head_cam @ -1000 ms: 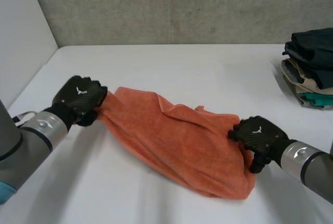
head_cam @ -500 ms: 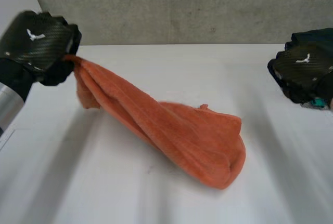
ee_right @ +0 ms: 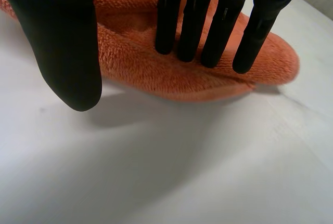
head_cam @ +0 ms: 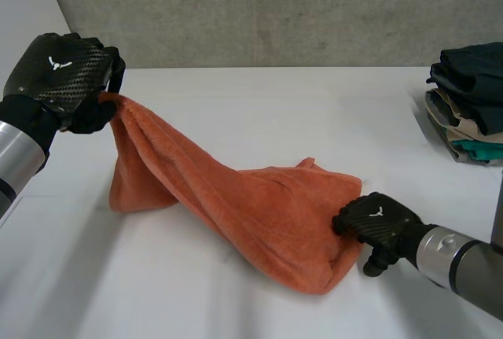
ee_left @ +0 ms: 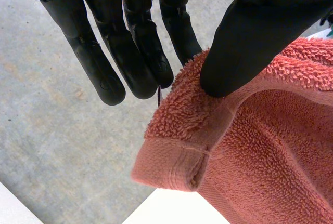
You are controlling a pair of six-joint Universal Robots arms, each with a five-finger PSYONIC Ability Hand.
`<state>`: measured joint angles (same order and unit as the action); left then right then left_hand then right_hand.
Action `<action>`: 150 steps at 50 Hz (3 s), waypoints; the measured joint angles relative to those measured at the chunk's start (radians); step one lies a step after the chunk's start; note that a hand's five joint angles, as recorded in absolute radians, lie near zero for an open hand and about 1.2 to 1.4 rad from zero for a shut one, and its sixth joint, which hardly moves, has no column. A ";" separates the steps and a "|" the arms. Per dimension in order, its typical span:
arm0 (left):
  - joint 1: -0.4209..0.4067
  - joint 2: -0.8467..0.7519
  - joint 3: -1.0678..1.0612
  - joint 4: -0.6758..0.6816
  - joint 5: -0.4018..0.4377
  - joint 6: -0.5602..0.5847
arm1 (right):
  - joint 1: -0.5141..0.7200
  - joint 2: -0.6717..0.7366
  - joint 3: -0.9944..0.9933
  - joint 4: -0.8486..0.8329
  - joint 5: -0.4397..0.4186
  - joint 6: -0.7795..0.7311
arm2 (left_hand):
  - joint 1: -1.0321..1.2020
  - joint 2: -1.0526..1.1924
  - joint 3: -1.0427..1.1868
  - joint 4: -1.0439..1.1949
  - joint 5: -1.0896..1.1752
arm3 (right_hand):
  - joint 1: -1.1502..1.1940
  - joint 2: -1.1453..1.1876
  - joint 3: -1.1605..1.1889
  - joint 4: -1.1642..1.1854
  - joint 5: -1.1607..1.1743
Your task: Fold the laundry.
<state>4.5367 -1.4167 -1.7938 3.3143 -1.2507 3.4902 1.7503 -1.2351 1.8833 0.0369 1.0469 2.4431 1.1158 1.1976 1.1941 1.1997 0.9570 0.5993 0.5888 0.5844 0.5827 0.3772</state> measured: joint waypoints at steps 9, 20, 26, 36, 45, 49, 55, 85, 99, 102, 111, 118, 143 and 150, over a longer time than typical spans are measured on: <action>0.004 0.012 0.003 0.000 0.001 0.000 | 0.061 0.057 -0.026 -0.097 -0.006 0.025 | 0.000 0.000 0.000 0.000 0.000 | 0.149 0.159 0.167 0.167 0.196; 0.006 0.018 0.005 -0.003 -0.002 0.000 | 0.052 0.023 -0.117 -0.110 0.046 0.086 | 0.000 0.000 0.000 0.000 0.000 | 0.509 0.592 0.606 0.615 0.587; 0.005 0.053 0.025 -0.025 -0.013 0.000 | -0.036 -0.238 -0.224 0.007 0.093 0.095 | 0.000 0.000 0.002 0.000 0.000 | 0.509 0.592 0.610 0.618 0.588; 0.007 0.119 0.082 -0.194 -0.023 0.002 | -0.193 -0.433 -0.548 0.445 0.103 -0.029 | 0.000 0.001 0.002 0.000 0.000 | 0.509 0.592 0.610 0.618 0.587; 0.000 -0.012 0.116 -0.256 -0.032 0.010 | -0.039 -0.195 -0.623 0.515 0.256 -0.184 | 0.000 0.001 0.002 0.000 0.000 | 0.509 0.592 0.610 0.619 0.587; -0.011 -0.167 0.194 -0.243 -0.051 0.036 | 0.021 -0.049 -0.678 0.475 0.354 -0.194 | 0.000 0.001 0.002 0.000 0.000 | 0.509 0.592 0.610 0.619 0.587; -0.054 -0.456 0.455 -0.189 -0.131 0.136 | 0.058 0.146 -0.828 0.274 0.424 -0.172 | 0.000 0.002 0.003 0.000 0.000 | 0.509 0.592 0.612 0.619 0.587; -0.095 -0.763 0.603 0.343 -0.254 0.203 | 0.093 0.302 -0.840 -0.399 0.426 -0.027 | 0.000 0.003 0.004 0.001 0.000 | 0.509 0.592 0.613 0.622 0.604; -0.090 -0.841 0.427 0.244 -0.260 0.253 | 0.087 0.476 -0.794 -0.143 0.408 -0.035 | 0.000 0.003 0.004 0.001 0.000 | 0.509 0.592 0.613 0.622 0.604; -0.080 -0.793 0.362 0.215 -0.259 0.270 | 0.084 0.448 -0.773 -0.062 0.405 -0.028 | 0.000 0.003 0.004 0.001 0.000 | 0.509 0.592 0.613 0.622 0.604; -0.059 -0.626 0.200 0.204 -0.251 0.270 | 0.035 0.370 -0.701 0.042 0.333 0.180 | 0.000 0.003 0.004 0.001 0.000 | 0.066 0.071 0.082 0.080 0.091; -0.062 -0.594 0.175 0.209 -0.251 0.265 | -0.024 0.367 -0.682 0.052 0.294 0.420 | 0.000 0.003 0.004 0.001 0.000 | -0.115 -0.120 -0.116 -0.119 -0.115; -0.040 -0.607 0.216 0.210 -0.251 0.266 | -0.091 0.442 -0.639 0.015 0.238 0.148 | 0.000 0.003 0.004 0.001 0.000 | 0.038 0.050 0.055 0.055 0.047; -0.042 -0.608 0.227 0.209 -0.251 0.267 | -0.091 0.463 -0.669 0.002 0.238 0.149 | 0.000 0.003 0.004 0.001 0.000 | 0.159 0.214 0.217 0.216 0.050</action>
<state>4.4942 -2.0247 -1.5665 3.5237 -1.5017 3.7570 1.6589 -0.7718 1.2139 0.0390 1.2848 2.5925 1.1154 1.2002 1.1977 1.2006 0.9568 0.7582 0.8026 0.8012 0.7986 0.4272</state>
